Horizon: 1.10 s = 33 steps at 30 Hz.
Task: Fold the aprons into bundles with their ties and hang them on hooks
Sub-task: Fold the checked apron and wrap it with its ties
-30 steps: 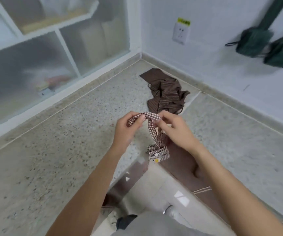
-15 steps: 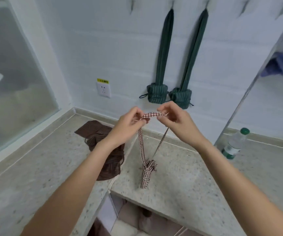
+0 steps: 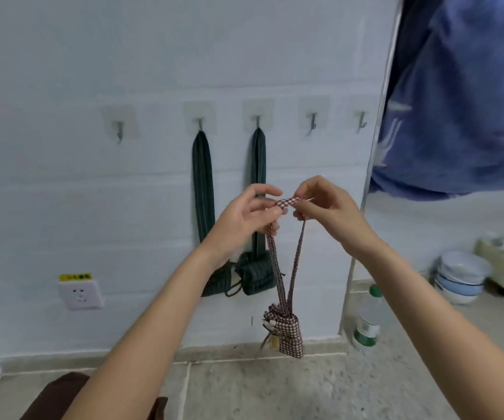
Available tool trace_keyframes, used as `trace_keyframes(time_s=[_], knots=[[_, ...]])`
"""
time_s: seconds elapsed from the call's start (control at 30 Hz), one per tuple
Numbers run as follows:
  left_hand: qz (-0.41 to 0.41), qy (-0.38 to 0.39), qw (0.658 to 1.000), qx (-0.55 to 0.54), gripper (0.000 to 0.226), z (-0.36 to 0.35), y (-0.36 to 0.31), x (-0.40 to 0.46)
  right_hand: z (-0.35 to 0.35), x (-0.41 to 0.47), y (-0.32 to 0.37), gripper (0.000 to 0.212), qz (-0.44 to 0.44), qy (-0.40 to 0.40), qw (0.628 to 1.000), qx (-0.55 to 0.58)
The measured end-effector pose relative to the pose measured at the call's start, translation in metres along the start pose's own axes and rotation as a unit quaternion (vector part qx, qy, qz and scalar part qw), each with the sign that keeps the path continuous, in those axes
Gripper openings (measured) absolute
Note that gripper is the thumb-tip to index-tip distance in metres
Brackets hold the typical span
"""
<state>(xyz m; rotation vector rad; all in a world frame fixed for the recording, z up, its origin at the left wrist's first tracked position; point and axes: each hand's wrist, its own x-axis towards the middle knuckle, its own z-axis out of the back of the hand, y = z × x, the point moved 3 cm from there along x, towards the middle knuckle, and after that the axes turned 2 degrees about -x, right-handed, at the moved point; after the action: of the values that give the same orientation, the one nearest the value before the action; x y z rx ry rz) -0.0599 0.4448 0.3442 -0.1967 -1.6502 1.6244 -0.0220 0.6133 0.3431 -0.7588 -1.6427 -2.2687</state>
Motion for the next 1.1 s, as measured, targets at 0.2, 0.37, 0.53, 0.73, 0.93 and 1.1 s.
trace_keyframes(time_s=[0.2, 0.37, 0.53, 0.73, 0.93, 1.1], knots=[[-0.052, -0.031, 0.998, -0.003, 0.014, -0.002, -0.010, 0.082, 0.038, 0.059, 0.010, 0.009, 0.051, -0.128, 0.987, -0.087], [-0.091, -0.075, 0.993, -0.013, 0.017, -0.006, -0.015, 0.138, 0.062, 0.098, 0.018, 0.005, 0.079, -0.256, 0.942, -0.203], [-0.116, -0.159, 0.979, 0.058, 0.021, -0.005, -0.008, 0.174, 0.066, 0.128, 0.011, 0.006, 0.076, -0.300, 0.913, -0.266], [-0.174, -0.190, 0.945, 0.204, 0.013, -0.012, 0.000, 0.175, 0.064, 0.130, -0.002, 0.004, 0.094, -0.296, 0.887, -0.342], [-0.161, -0.153, 0.947, 0.230, 0.023, -0.016, 0.021, 0.153, 0.060, 0.105, -0.034, 0.004, 0.058, -0.221, 0.918, -0.323], [-0.063, -0.129, 0.949, 0.281, 0.027, -0.020, 0.071, 0.118, 0.056, 0.056, -0.090, 0.007, 0.000, -0.164, 0.951, -0.263]])
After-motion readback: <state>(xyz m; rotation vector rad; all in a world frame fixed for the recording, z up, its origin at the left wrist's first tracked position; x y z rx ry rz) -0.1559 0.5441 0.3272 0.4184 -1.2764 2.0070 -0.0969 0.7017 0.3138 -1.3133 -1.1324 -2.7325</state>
